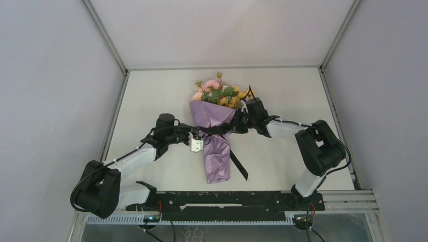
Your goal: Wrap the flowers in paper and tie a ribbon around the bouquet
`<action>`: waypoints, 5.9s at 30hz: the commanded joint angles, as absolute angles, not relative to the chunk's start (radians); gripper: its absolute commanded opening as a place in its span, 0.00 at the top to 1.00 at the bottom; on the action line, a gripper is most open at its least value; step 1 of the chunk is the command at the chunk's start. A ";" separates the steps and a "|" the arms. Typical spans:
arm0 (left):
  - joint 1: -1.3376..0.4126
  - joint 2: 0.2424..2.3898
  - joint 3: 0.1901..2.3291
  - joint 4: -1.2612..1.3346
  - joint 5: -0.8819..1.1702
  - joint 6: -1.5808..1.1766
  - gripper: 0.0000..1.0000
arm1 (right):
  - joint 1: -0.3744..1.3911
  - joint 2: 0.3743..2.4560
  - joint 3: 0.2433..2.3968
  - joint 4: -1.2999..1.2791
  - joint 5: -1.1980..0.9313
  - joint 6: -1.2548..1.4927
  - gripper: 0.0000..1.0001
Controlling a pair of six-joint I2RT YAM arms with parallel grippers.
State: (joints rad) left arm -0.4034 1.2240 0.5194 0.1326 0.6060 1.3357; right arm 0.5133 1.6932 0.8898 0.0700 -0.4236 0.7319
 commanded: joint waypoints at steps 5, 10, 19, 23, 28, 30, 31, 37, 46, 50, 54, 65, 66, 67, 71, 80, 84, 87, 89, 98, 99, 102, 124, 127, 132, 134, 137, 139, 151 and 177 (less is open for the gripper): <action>-0.396 1.212 0.500 0.156 0.625 1.346 1.00 | 0.524 1.648 0.917 0.059 -0.424 0.725 0.84; -0.396 1.212 0.502 0.157 0.621 1.349 1.00 | 0.519 1.615 0.917 0.005 -0.405 0.688 0.83; -0.391 1.205 0.505 0.143 0.590 1.355 1.00 | 0.482 1.570 0.917 -0.101 -0.360 0.614 0.92; -0.374 1.209 0.500 0.129 0.573 1.370 1.00 | 0.456 1.564 0.917 -0.120 -0.371 0.587 0.90; -0.365 1.203 0.493 0.120 0.572 1.375 1.00 | 0.454 1.580 0.917 -0.103 -0.394 0.590 0.86; -0.365 1.203 0.491 0.120 0.577 1.374 1.00 | 0.455 1.586 0.917 -0.091 -0.403 0.595 0.87; -0.365 1.204 0.491 0.121 0.581 1.375 1.00 | 0.456 1.587 0.917 -0.087 -0.407 0.595 0.89; -0.365 1.207 0.489 0.132 0.604 1.370 1.00 | 0.465 1.579 0.917 -0.062 -0.437 0.581 0.82; -0.365 1.210 0.486 0.131 0.627 1.387 1.00 | 0.525 1.380 0.814 0.072 -0.681 -0.264 0.57; -0.367 1.209 0.486 0.136 0.639 1.382 1.00 | 0.553 1.396 0.779 0.030 -0.805 -0.743 0.53; -0.367 1.213 0.489 0.135 0.634 1.382 1.00 | 0.565 1.454 0.779 0.034 -0.813 -0.957 0.53; -0.366 1.223 0.497 0.135 0.634 1.373 1.00 | 0.559 1.530 0.793 0.086 -0.742 -1.036 0.50; -0.366 1.222 0.497 0.135 0.631 1.372 1.00 | 0.557 1.533 0.793 0.090 -0.739 -1.035 0.50; -0.366 1.224 0.497 0.135 0.629 1.371 1.00 | 0.556 1.538 0.794 0.096 -0.737 -1.036 0.50; -0.365 1.229 0.500 0.135 0.629 1.371 1.00 | 0.557 1.562 0.815 0.089 -0.713 -1.043 0.50; -0.366 1.233 0.502 0.136 0.632 1.370 1.00 | 0.557 1.594 0.827 0.102 -0.685 -1.037 0.50; -0.365 1.234 0.503 0.136 0.630 1.369 1.00 | 0.560 1.612 0.844 0.108 -0.682 -1.036 0.51; -0.366 1.234 0.507 0.139 0.628 1.359 1.00 | 0.567 1.642 0.884 0.063 -0.665 -1.046 0.62; -0.365 1.234 0.516 0.157 0.613 1.310 1.00 | 0.569 1.642 0.898 0.032 -0.664 -1.046 0.84; -0.292 1.286 0.544 0.218 0.548 1.199 1.00 | 0.631 1.543 0.857 -0.196 -0.658 -1.026 1.00; -0.280 1.293 0.549 0.223 0.551 1.194 1.00 | 0.639 1.534 0.848 -0.215 -0.655 -1.020 1.00; -0.255 1.303 0.561 0.206 0.560 1.201 1.00 | 0.651 1.496 0.829 -0.243 -0.650 -1.012 1.00; -0.088 1.321 0.538 0.064 0.583 1.446 1.00 | 0.629 1.464 0.828 -0.595 -0.328 -1.008 1.00; -0.067 1.312 0.546 0.019 0.586 1.472 1.00 | 0.623 1.457 0.828 -0.606 -0.316 -1.005 1.00; -0.046 1.298 0.535 0.006 0.575 1.494 1.00 | 0.619 1.460 0.828 -0.630 -0.314 -1.005 1.00; -0.030 1.296 0.528 0.007 0.575 1.499 1.00 | 0.618 1.464 0.824 -0.642 -0.297 -0.995 1.00; -0.015 1.290 0.526 -0.029 0.575 1.518 1.00 | 0.610 1.461 0.811 -0.644 -0.286 -0.993 1.00; -0.009 1.287 0.524 -0.045 0.577 1.533 1.00 | 0.606 1.461 0.810 -0.652 -0.282 -0.991 1.00; 0.026 1.290 0.497 -0.039 0.566 1.574 1.00 | 0.585 1.440 0.797 -0.672 -0.255 -0.981 1.00; 0.018 1.273 0.482 -0.044 0.581 1.588 1.00 | 0.568 1.428 0.823 -0.681 -0.270 -0.965 1.00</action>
State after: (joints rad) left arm -0.0288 1.2953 0.4973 -0.0727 0.7364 1.5730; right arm 0.6083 1.4590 0.8265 -0.5014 -0.3679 -1.0046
